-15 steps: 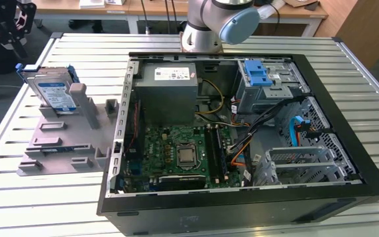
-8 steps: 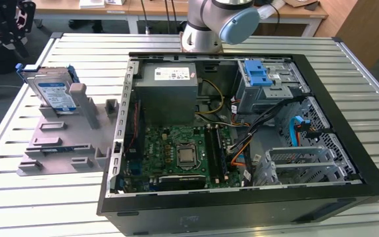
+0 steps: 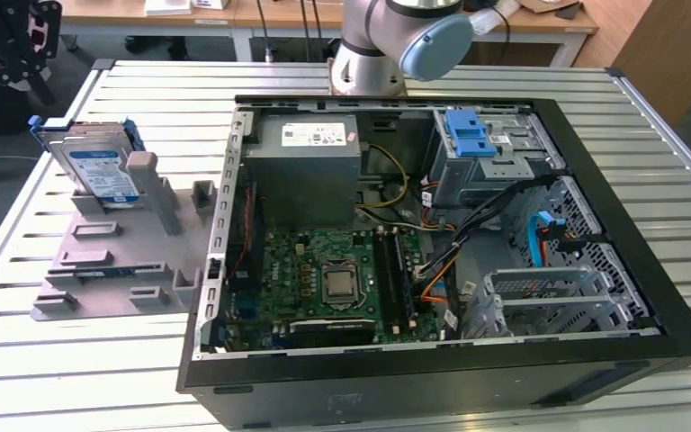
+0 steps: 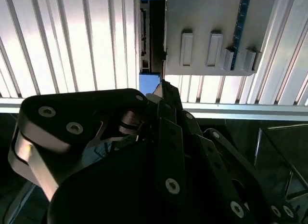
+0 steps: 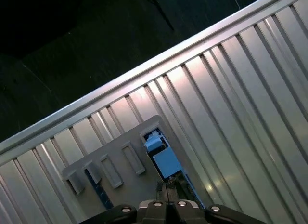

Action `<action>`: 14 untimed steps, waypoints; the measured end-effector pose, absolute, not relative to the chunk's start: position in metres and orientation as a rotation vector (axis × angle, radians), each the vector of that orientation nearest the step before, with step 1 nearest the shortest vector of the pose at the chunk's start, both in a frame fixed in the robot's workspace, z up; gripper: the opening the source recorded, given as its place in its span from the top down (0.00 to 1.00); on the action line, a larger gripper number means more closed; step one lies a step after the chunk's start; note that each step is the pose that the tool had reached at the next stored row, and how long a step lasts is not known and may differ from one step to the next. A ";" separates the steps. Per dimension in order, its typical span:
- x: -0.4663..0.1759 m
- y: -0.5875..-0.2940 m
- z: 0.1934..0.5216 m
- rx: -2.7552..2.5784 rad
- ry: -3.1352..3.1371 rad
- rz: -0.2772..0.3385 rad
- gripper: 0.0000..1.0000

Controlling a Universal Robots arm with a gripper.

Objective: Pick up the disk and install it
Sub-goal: 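Pick up the disk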

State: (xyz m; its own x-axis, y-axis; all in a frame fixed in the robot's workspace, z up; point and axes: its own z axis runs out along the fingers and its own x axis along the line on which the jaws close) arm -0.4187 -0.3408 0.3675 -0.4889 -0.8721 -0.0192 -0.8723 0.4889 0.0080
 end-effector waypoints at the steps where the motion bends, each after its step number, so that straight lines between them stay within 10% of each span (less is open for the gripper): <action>1: -0.419 -0.341 0.367 -1.603 2.686 0.025 0.90; 14: -0.419 -0.341 0.366 -1.907 2.479 0.025 0.90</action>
